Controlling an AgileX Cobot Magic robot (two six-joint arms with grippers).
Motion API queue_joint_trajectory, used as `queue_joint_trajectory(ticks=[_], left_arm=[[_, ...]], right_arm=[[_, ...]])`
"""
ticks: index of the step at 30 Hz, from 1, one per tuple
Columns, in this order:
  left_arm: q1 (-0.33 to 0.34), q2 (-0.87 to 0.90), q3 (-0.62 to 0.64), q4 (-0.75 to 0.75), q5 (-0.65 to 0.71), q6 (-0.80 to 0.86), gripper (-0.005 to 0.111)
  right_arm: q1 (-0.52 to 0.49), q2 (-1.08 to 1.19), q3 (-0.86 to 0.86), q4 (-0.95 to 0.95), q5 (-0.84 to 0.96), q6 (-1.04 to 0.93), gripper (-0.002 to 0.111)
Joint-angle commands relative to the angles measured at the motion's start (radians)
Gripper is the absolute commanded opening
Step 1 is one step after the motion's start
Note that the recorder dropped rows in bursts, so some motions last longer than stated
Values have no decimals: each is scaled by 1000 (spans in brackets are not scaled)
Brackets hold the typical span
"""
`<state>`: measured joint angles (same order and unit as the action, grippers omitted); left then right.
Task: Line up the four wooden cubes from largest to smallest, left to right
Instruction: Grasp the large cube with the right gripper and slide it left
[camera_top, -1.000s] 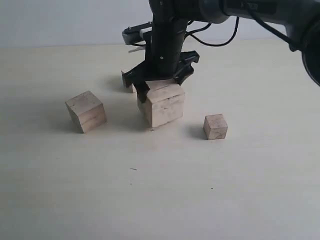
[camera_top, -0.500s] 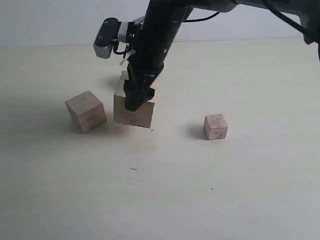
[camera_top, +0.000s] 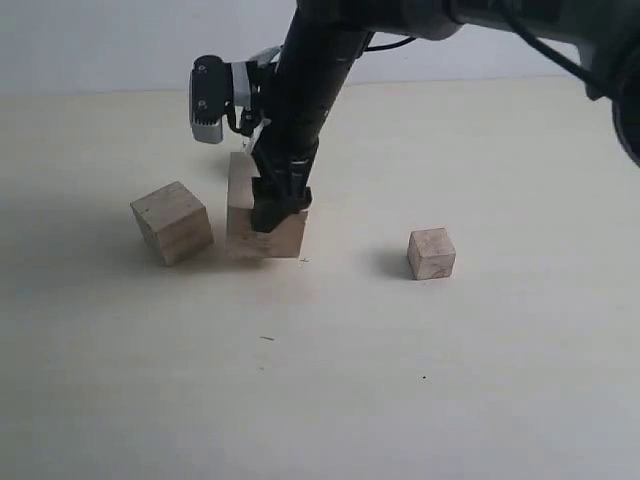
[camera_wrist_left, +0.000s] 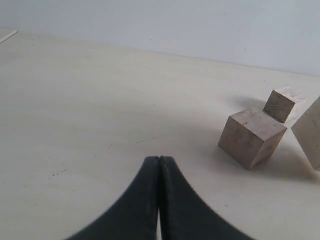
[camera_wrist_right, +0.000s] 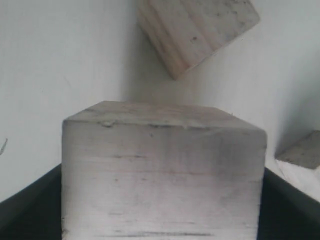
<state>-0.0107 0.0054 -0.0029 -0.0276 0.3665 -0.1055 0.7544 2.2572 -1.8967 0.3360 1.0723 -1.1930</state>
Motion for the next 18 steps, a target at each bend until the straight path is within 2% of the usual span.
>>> queue_joint_trajectory(ticks=[1,7,18], left_arm=[[-5,-5,3,-5,-8,0,0],[-5,-5,3,-5,-8,0,0],[-5,-5,3,-5,-8,0,0]], right_arm=[[44,28,-7,1,-47,3,0],[78,55,-7,-43,-101,98,0],[106,108,-56,-41,-101,124,0]])
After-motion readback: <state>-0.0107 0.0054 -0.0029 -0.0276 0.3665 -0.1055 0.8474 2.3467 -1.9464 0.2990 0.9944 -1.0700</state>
